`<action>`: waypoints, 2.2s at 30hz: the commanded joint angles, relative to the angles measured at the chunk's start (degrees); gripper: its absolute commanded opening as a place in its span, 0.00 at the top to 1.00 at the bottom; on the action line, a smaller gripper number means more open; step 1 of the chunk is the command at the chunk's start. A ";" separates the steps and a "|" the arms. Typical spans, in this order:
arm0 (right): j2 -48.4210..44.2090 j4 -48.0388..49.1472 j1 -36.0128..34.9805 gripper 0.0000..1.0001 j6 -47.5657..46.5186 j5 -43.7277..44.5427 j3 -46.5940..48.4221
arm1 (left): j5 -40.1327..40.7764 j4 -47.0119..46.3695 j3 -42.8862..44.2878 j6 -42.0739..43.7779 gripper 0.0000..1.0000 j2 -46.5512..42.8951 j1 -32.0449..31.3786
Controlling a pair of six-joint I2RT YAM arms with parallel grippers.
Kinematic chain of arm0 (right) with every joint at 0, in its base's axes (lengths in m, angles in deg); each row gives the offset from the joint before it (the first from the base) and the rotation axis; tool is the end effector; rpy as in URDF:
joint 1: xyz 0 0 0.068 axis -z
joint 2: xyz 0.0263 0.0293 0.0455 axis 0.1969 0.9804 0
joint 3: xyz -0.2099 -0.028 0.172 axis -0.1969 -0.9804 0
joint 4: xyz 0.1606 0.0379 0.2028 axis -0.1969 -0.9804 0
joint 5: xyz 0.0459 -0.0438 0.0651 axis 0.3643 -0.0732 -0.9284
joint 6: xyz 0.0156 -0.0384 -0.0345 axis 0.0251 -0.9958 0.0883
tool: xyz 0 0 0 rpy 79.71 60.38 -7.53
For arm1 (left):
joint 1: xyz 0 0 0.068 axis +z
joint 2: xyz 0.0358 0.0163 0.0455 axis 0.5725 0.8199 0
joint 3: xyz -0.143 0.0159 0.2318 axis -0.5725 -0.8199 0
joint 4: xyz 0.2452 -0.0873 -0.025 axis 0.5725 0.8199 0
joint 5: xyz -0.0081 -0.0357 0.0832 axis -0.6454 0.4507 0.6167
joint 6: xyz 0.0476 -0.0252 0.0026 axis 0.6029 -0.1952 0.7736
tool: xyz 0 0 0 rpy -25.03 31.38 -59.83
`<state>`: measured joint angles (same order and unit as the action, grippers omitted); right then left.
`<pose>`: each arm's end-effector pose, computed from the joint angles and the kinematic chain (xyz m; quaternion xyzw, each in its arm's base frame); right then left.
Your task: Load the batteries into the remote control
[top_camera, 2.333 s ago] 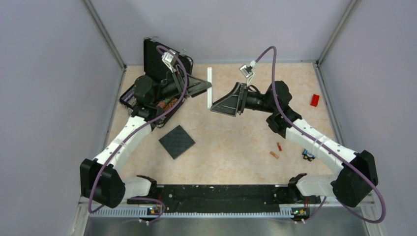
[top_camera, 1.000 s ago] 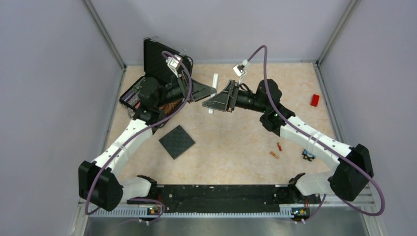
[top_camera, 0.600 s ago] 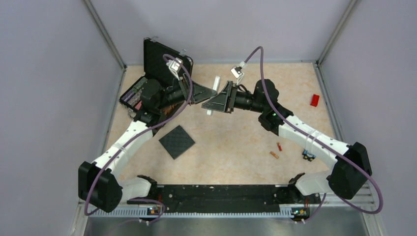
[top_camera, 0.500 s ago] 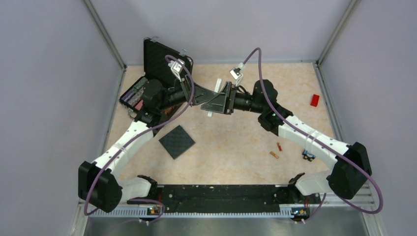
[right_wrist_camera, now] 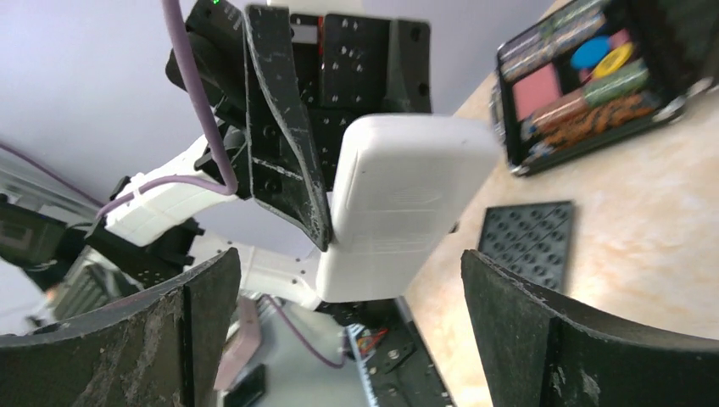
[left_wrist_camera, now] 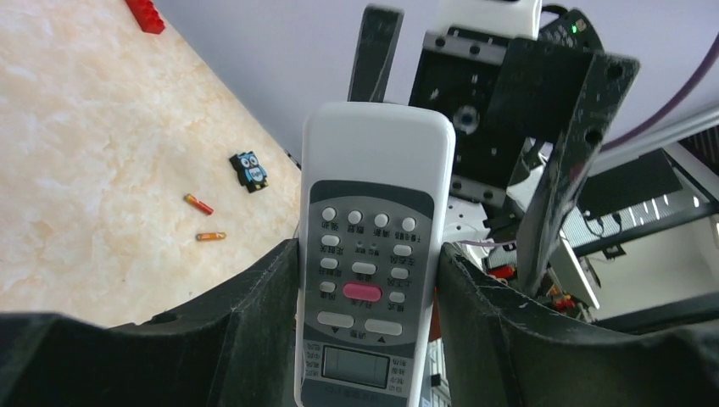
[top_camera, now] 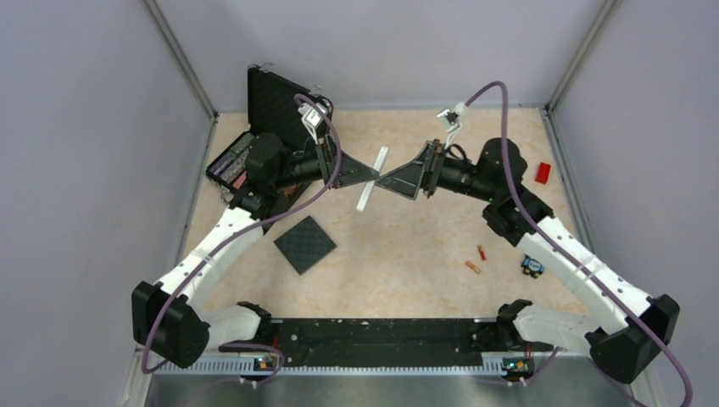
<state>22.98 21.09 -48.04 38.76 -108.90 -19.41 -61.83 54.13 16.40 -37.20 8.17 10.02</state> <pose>0.1925 0.1672 0.3996 -0.1397 0.6905 0.6012 0.3772 0.2384 -0.1414 0.3822 0.1320 0.6706 -0.6621 0.3074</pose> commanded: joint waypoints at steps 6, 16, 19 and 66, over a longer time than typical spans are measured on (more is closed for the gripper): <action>-5.75 -12.51 5.15 0.01 -20.62 -0.10 10.50 | -9.97 3.42 5.97 1.44 1.00 -3.91 -0.05; -2.82 -11.68 5.22 0.01 -43.27 -23.58 18.06 | -15.45 6.03 6.19 0.42 1.00 -7.62 -0.20; -1.70 -6.41 5.22 0.01 -46.07 -31.59 15.84 | -16.17 4.97 6.29 -1.55 1.00 -8.03 -0.65; 11.55 22.84 1.79 1.00 -24.13 -45.35 14.60 | -12.14 9.14 8.14 3.69 0.20 -7.93 -4.68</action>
<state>35.94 43.01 -45.59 13.73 -159.25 -4.66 -78.31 60.95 22.56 -40.56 2.57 5.67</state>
